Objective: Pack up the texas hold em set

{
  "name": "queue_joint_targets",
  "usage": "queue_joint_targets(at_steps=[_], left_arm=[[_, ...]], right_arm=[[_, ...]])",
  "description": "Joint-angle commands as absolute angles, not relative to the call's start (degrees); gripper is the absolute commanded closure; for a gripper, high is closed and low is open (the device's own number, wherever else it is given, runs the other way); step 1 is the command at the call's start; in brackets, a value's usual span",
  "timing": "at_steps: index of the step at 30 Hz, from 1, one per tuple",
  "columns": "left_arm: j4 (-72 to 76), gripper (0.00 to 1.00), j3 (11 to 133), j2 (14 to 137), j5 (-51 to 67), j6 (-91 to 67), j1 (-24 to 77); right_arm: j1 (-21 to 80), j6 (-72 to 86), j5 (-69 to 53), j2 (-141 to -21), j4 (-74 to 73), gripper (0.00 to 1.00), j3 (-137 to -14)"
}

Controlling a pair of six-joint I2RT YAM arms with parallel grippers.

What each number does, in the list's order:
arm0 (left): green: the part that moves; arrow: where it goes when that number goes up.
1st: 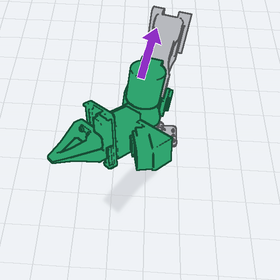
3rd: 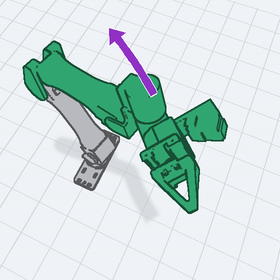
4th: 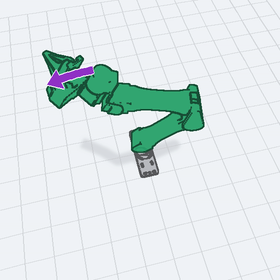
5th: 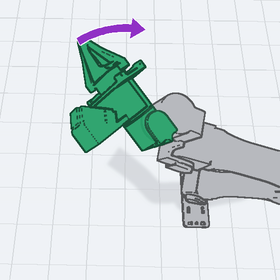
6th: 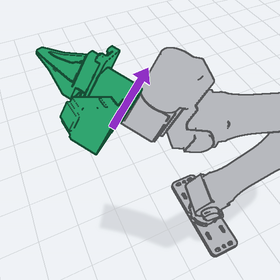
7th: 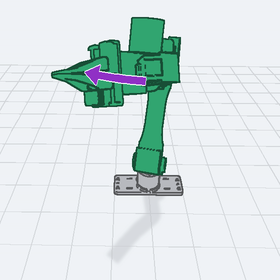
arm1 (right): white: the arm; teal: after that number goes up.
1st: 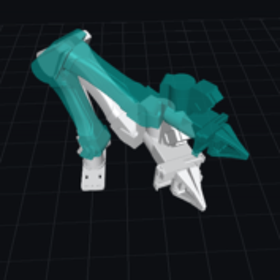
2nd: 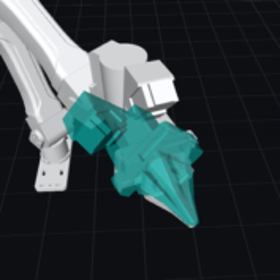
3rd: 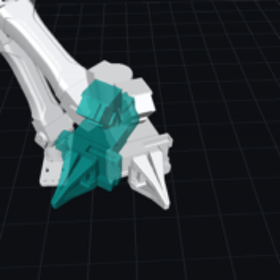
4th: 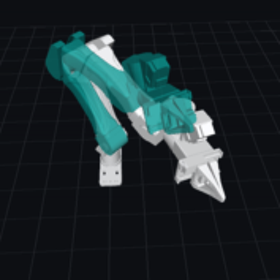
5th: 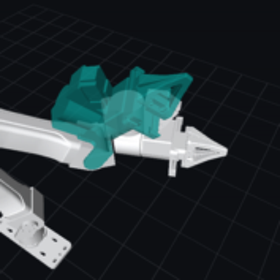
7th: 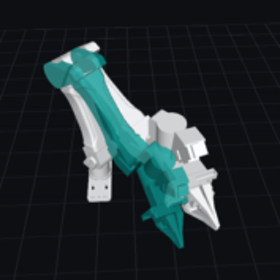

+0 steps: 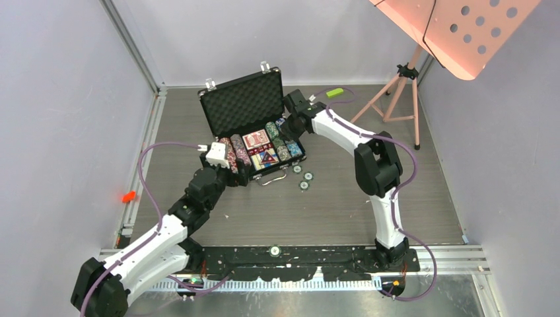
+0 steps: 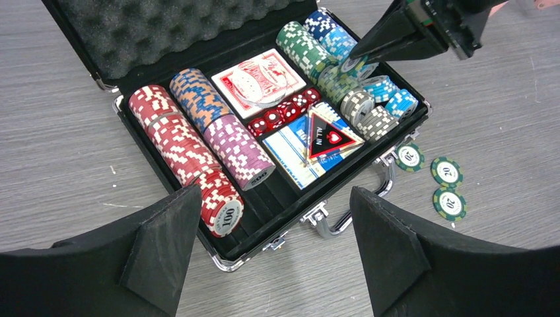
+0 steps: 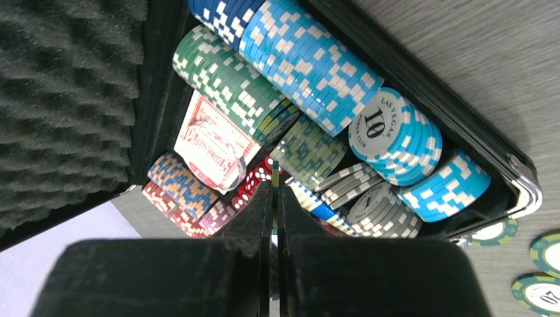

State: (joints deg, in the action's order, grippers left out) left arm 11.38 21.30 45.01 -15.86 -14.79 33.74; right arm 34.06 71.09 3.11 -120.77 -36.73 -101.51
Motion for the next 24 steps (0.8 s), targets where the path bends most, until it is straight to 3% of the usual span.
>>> queue_joint_targets(at_steps=[1, 20, 24], left_arm=[[16.6, 0.15, 21.2, 44.7, -16.1, -14.7, 33.5], [17.0, 0.15, 20.7, 45.6, -14.9, -14.1, 33.6], [16.7, 0.15, 20.8, 45.3, -14.9, -14.1, 33.6]], right_arm=[[34.4, 72.5, 3.8, -122.9, -37.7, 0.99, -106.3], [34.1, 75.3, 6.0, -125.6, -39.4, 0.99, -107.7], [34.1, 75.6, 5.8, -126.5, -39.3, 0.86, -108.2]])
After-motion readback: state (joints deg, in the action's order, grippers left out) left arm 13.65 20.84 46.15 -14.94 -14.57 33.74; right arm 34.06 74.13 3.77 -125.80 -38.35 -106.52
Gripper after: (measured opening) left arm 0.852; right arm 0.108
